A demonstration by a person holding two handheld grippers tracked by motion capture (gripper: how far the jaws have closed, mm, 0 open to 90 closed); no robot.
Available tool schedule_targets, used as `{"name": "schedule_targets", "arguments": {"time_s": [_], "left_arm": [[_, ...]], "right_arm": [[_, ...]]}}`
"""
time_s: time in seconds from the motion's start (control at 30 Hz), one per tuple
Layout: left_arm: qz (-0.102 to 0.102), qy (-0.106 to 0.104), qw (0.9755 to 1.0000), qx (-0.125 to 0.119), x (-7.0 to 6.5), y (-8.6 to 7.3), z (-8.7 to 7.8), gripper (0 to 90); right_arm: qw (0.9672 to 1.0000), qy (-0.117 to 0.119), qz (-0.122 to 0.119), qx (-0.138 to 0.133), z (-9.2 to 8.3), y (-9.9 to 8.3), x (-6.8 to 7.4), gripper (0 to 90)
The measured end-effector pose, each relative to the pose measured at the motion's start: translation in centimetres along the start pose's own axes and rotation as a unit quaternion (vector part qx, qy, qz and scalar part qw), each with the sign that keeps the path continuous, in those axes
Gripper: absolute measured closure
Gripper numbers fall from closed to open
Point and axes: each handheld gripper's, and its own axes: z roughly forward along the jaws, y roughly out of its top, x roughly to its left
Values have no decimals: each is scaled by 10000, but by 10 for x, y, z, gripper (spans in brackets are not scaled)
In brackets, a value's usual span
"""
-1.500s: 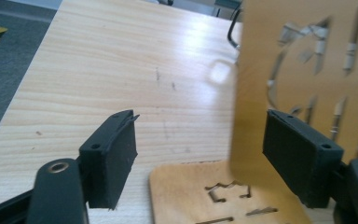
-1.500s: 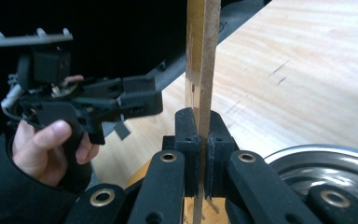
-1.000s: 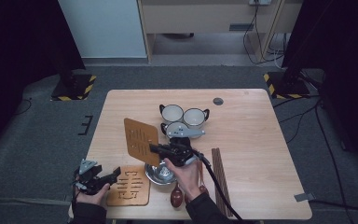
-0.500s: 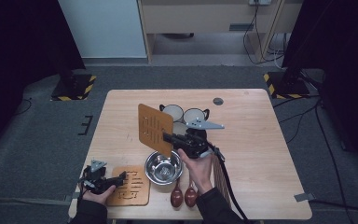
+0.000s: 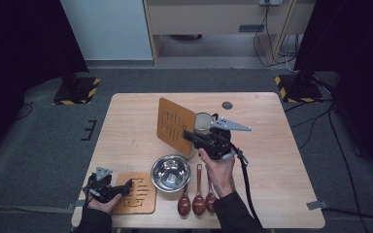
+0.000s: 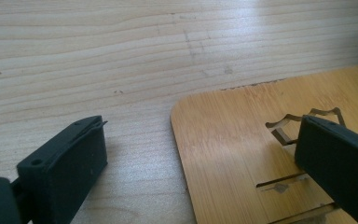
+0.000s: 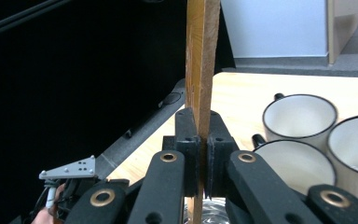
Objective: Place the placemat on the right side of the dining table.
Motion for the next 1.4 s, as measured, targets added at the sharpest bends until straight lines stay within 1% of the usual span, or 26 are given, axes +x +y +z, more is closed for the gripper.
{"name": "schedule_targets", "arguments": {"time_s": [0.17, 0.37, 0.4, 0.5, 0.53, 0.63, 0.67, 0.7, 1.03, 1.2, 1.3, 1.4], "left_arm": [[1, 5, 10000, 8, 0, 0, 0, 7], [-4, 10, 10000, 10, 0, 0, 0, 2], [-4, 11, 10000, 11, 0, 0, 0, 1], [-5, 7, 10000, 10, 0, 0, 1, 1], [-5, 10, 10000, 9, 0, 0, 1, 0], [6, 11, 10000, 22, 0, 0, 1, 0], [6, 11, 10000, 22, 0, 0, 1, 0], [2, 12, 10000, 23, 0, 0, 1, 0], [-12, 14, 10000, 12, 0, 1, 1, 0], [-15, 14, 10000, 12, -1, 1, 1, 0], [1, 17, 10000, 26, 0, 1, 1, 0], [0, 16, 10000, 26, 0, 1, 1, 0]], "right_arm": [[9998, -88, 64, -144, -10, 4, -7, 871], [9995, -179, 112, -226, -18, 8, -15, 871], [9993, -243, 131, -271, -23, 9, -19, 871], [9991, -257, 165, -308, -26, 9, -21, 871], [9987, -313, 206, -338, -32, 9, -26, 871], [9982, -393, 246, -370, -38, 9, -32, 870], [9982, -393, 246, -370, -38, 9, -32, 870], [9978, -437, 290, -404, -43, 9, -36, 871], [9957, -601, 422, -567, -62, 9, -51, 871], [9947, -702, 451, -595, -69, 8, -58, 871], [9937, -775, 509, -624, -74, 7, -63, 870], [9932, -808, 532, -652, -77, 6, -66, 871]]}}
